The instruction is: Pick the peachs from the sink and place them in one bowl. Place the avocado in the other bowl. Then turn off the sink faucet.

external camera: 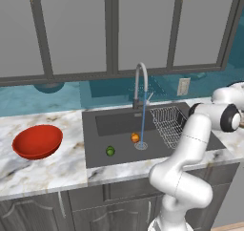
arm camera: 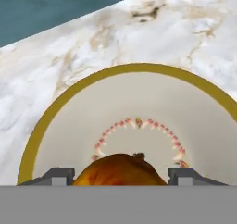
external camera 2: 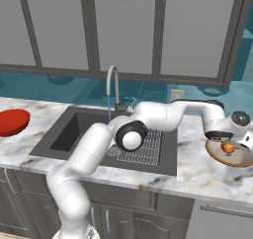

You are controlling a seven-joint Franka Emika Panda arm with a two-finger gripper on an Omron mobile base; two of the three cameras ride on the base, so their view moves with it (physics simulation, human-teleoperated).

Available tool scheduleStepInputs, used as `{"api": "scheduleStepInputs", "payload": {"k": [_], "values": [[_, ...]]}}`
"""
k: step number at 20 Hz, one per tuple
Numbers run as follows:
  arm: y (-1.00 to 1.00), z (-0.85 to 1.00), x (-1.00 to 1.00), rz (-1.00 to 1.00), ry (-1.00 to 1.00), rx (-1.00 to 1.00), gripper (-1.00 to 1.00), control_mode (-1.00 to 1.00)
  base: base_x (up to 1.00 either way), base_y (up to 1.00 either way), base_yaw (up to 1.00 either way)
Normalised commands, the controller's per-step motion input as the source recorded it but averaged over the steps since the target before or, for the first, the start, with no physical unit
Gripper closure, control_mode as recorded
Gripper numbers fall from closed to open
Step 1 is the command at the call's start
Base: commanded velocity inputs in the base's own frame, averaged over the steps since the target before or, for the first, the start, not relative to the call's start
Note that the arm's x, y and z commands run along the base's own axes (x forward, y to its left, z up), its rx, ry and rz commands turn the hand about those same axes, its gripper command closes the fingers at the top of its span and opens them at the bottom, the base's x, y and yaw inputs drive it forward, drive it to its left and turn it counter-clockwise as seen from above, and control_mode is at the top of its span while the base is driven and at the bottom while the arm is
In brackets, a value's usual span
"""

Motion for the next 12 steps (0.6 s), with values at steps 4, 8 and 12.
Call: {"api": "scheduleStepInputs", "payload": {"k": [4,8,12], "values": [[-0.09,-0.35,0.32,0.00,0.02,0.00,-1.00,-1.00,0.00,0.00,0.00],[-0.40,0.27,0.00,0.00,0.00,0.00,-1.00,-1.00,0.00,0.00,0.00],[-0.25,0.26,0.00,0.00,0.00,0.00,-1.00,-1.00,0.00,0.00,0.00]]}}
